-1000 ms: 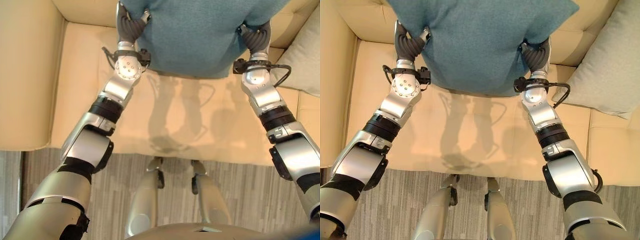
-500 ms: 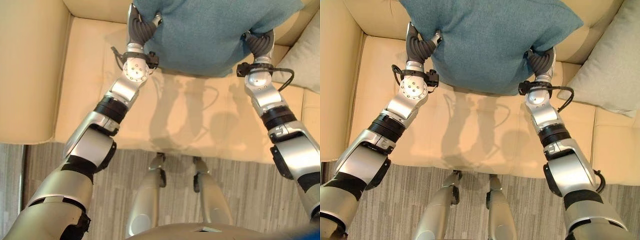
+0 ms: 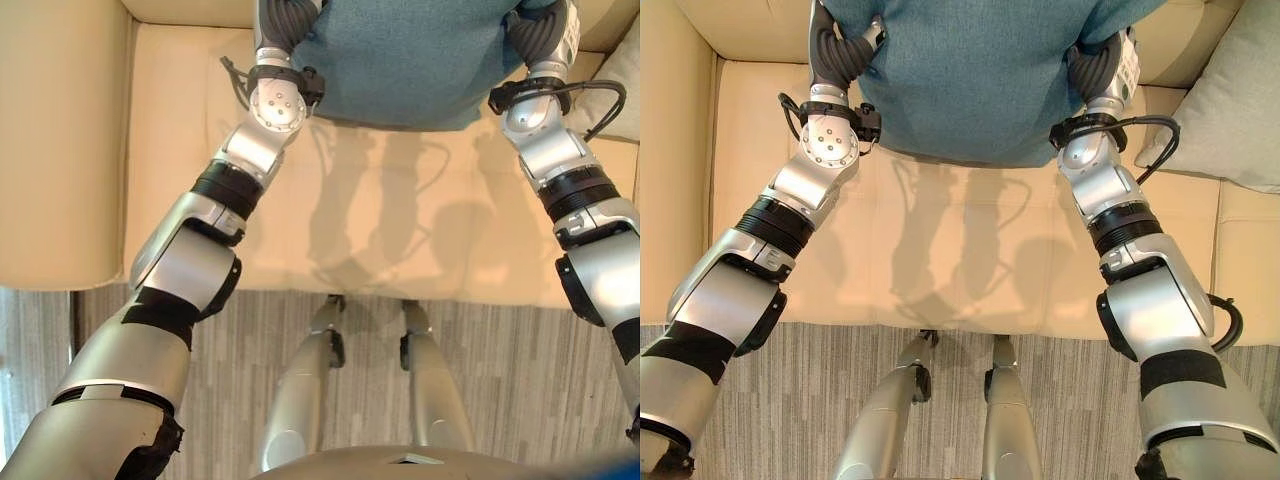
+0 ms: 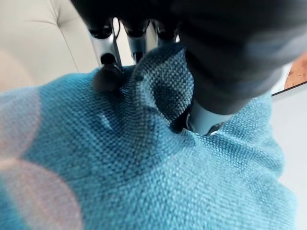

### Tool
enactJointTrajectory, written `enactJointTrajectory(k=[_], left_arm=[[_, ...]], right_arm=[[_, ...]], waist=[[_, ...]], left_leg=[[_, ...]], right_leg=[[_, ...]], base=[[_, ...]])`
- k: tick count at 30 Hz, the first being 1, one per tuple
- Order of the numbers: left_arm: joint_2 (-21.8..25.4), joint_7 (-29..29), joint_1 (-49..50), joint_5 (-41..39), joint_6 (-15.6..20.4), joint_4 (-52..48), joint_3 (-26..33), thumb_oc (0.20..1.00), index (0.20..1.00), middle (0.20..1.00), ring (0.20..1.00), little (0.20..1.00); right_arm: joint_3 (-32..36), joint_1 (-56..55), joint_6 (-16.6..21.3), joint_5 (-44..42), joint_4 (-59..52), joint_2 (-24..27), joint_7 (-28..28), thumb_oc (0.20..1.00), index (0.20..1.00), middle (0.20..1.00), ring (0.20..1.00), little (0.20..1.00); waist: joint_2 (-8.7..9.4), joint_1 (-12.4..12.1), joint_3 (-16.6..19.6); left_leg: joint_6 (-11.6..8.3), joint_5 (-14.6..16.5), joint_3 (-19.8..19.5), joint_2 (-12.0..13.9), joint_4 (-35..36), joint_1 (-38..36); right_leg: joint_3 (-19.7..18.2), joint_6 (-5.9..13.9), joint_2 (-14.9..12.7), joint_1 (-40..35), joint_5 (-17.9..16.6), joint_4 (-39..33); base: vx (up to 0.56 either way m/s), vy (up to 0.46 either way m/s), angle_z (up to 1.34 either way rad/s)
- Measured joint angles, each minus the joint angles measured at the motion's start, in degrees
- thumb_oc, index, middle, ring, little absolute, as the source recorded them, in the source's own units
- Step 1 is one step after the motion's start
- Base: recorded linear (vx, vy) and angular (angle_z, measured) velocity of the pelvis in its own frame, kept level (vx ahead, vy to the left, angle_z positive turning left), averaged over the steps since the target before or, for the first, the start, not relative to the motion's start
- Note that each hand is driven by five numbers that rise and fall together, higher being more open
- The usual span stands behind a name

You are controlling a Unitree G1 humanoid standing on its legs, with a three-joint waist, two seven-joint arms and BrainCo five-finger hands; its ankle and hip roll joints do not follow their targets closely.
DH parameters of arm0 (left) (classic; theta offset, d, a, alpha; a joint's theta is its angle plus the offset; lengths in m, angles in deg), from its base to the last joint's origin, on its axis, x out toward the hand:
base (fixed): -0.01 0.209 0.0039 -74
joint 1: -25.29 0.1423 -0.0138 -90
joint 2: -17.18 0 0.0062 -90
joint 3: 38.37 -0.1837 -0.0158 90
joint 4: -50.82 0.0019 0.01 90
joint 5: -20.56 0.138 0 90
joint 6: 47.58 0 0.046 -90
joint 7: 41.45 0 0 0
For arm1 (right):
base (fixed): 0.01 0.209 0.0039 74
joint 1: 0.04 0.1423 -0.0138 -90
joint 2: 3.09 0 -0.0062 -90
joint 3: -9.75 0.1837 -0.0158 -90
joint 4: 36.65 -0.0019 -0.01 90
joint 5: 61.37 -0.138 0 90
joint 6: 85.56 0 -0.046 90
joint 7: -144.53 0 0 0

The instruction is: Pick up all the scattered cushions and arrange them neatly on the sofa.

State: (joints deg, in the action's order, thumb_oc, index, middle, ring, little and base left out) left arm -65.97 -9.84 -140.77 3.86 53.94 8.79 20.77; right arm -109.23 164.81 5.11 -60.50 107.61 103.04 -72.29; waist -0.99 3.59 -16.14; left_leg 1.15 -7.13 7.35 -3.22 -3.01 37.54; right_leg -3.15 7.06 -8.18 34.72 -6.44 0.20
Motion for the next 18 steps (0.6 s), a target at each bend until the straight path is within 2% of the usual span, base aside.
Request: enactJointTrajectory(k=[1, 2, 3, 4, 5, 6, 7, 8, 10, 13, 18], left_arm=[[0.02, 0.00, -0.57, -0.13, -0.02, 0.80, -0.16, 0.200, 0.200, 0.200, 0.200, 0.200], [0.11, 0.00, -1.01, -0.23, -0.13, 1.02, -0.30, 0.256, 0.256, 0.256, 0.256, 0.256], [0.19, -0.04, -3.02, -0.41, -0.16, 3.48, -1.66, 0.473, 0.473, 0.473, 0.473, 0.473], [0.16, -0.06, -3.72, -0.82, -0.20, 4.14, -2.07, 0.511, 0.511, 0.511, 0.511, 0.511], [0.33, -0.06, -4.67, -1.09, -0.40, 4.71, -2.42, 0.696, 0.696, 0.696, 0.696, 0.696], [0.41, -0.07, -5.33, -1.92, -0.62, 5.17, -2.44, 0.821, 0.821, 0.821, 0.821, 0.821], [0.47, -0.18, -5.80, -2.37, -1.12, 5.52, -2.95, 1.000, 1.000, 1.000, 1.000, 1.000], [0.53, -0.39, -6.50, -2.50, -1.24, 6.60, -4.01, 1.000, 1.000, 1.000, 1.000, 1.000], [0.15, -0.88, -8.52, -3.47, -1.28, 9.99, -5.01, 1.000, 1.000, 1.000, 1.000, 1.000], [0.21, -2.98, -12.63, -6.71, -2.14, 14.62, -6.13, 1.000, 1.000, 1.000, 1.000, 1.000], [0.85, -3.87, -14.36, -7.34, -2.68, 15.52, -6.25, 1.000, 1.000, 1.000, 1.000, 1.000]], right_arm=[[-0.69, 0.60, -0.26, 0.00, 0.55, 0.01, 0.00, 0.200, 0.200, 0.200, 0.200, 0.200], [-0.97, 1.21, -0.38, -0.08, 0.97, -0.04, 0.13, 0.200, 0.200, 0.200, 0.200, 0.200], [-2.15, 2.98, -0.38, -0.18, 3.48, -0.09, 0.46, 0.200, 0.200, 0.200, 0.200, 0.200], [-2.91, 3.70, -0.46, -0.37, 4.25, -0.04, 0.64, 0.247, 0.247, 0.247, 0.247, 0.247], [-3.67, 4.67, -0.73, -0.76, 4.62, 0.08, 0.80, 0.288, 0.288, 0.288, 0.288, 0.288], [-4.00, 5.26, -0.83, -1.04, 4.88, 0.05, 0.99, 0.335, 0.335, 0.335, 0.335, 0.335], [-5.39, 6.13, -0.97, -2.14, 5.63, 0.10, 1.50, 0.448, 0.448, 0.448, 0.448, 0.448], [-6.82, 7.07, -1.04, -2.83, 6.47, 0.19, 1.87, 0.561, 0.561, 0.561, 0.561, 0.561], [-8.78, 9.22, -1.08, -4.22, 8.62, -0.01, 3.01, 1.000, 1.000, 1.000, 1.000, 1.000], [-12.33, 12.82, -1.21, -7.28, 13.38, -0.13, 6.48, 1.000, 1.000, 1.000, 1.000, 1.000], [-15.41, 14.88, -1.60, -7.54, 14.90, 0.73, 7.48, 1.000, 1.000, 1.000, 1.000, 1.000]], waist=[[-0.01, 0.03, 0.01], [-0.01, 0.12, 0.01], [-0.01, 0.11, 0.01], [-0.02, 0.13, 0.02], [-0.02, 0.16, 0.02], [-0.02, 0.20, 0.02], [-0.01, 0.29, 0.02], [-0.02, 0.31, 0.02], [-0.02, 0.53, 0.06], [-0.02, 0.76, 0.06], [-0.13, 1.51, 0.44]], left_leg=[[0.01, 0.00, 0.00, 0.00, -0.01, 0.00], [0.01, -0.01, -0.01, 0.01, -0.01, 0.00], [0.13, -0.12, -0.02, 0.01, -0.01, 0.20], [0.14, -0.16, -0.02, 0.01, -0.01, 0.34], [0.19, -0.22, -0.01, 0.01, -0.01, 0.66], [0.28, -0.28, -0.03, 0.01, -0.02, 0.92], [0.31, -0.30, -0.03, -0.01, -0.03, 1.03], [0.31, -0.30, -0.02, -0.01, -0.05, 1.18], [0.42, -0.38, 0.03, -0.01, -0.06, 1.60], [0.65, -0.57, 0.25, -0.03, 0.23, 1.96], [0.66, -1.52, 0.01, -0.09, 0.35, 3.23]], right_leg=[[-0.01, 0.00, 0.00, 0.00, 0.00, 0.01], [-0.02, 0.00, 0.00, 0.02, 0.00, 0.01], [-0.03, 0.01, 0.00, 0.21, -0.01, 0.01], [-0.03, 0.01, 0.00, 0.35, -0.01, 0.04], [-0.04, 0.01, 0.01, 0.76, -0.01, 0.23], [-0.05, 0.02, 0.02, 0.97, -0.01, 0.28], [-0.05, 0.02, 0.01, 1.10, 0.00, 0.29], [-0.08, 0.02, 0.00, 1.28, 0.00, 0.35], [-0.25, 0.02, 0.02, 1.97, 0.00, 0.67], [-0.83, 0.22, 0.07, 2.76, -0.13, 0.73], [-0.70, 0.23, 0.05, 4.13, -0.23, 0.92]], base=[[0.02, -0.035, -0.01], [0.01, -0.034, 0.00], [0.01, -0.032, 0.00], [0.00, 0.000, 0.00], [0.00, 0.000, 0.00], [0.00, 0.000, 0.00], [0.00, 0.000, 0.00], [0.09, -0.009, -0.01], [0.09, -0.005, -0.03], [0.01, -0.027, -0.06], [-0.04, -0.018, 0.01]])
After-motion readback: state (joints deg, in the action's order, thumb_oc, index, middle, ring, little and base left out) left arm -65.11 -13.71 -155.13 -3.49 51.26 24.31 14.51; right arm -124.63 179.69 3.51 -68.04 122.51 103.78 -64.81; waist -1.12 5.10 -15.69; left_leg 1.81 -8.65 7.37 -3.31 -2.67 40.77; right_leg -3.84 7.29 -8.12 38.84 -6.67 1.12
